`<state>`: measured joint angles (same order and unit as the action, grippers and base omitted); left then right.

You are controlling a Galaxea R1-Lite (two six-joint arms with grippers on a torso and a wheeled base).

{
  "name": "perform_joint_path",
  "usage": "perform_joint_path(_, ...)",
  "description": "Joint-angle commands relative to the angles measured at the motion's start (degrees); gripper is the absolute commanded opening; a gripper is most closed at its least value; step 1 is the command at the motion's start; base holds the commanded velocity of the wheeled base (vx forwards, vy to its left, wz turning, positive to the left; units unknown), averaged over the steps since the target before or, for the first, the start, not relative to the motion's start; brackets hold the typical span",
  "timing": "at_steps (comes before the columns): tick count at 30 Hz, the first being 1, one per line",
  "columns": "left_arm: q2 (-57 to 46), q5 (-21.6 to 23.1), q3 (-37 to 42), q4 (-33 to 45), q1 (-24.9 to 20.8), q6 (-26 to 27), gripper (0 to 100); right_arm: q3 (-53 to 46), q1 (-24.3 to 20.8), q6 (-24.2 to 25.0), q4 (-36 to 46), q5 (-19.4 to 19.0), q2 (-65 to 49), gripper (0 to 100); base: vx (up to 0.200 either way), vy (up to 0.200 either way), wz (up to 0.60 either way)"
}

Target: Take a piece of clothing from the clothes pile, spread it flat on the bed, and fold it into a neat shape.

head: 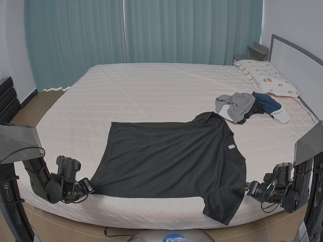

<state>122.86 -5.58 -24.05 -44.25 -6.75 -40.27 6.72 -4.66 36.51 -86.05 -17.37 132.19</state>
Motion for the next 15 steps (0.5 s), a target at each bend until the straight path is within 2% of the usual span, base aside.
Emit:
perform_joint_path(1, -0.34, 0.31, -0.21, -0.05, 0.78, -0.16, 0, -1.53, -0.62, -0.92, -0.43, -0.03, 2.28, 100, 0.0, 0.0, 0.0)
perform_joint_path(4, -0.51, 0.49, -0.12, -0.05, 0.86, -0.08, 0, -2.15, -1.32, -0.92, -0.43, -0.03, 1.84, 100, 0.0, 0.0, 0.0)
perform_joint_path(8, -0.43, 3.03, 0.67, -0.05, 0.78, 0.01, 0, -2.5, -1.5, -0.92, -0.43, -0.03, 1.05, 100, 0.0, 0.0, 0.0)
perform_joint_path(9, -0.43, 3.3, 0.67, -0.05, 0.78, 0.01, 100, -2.59, -1.5, -0.92, -0.43, -0.03, 1.05, 100, 0.0, 0.0, 0.0)
perform_joint_path(15, -0.51, 3.3, 0.67, -0.05, 0.78, 0.1, 100, -3.55, -2.02, -1.44, -0.52, -0.03, 1.57, 100, 0.0, 0.0, 0.0)
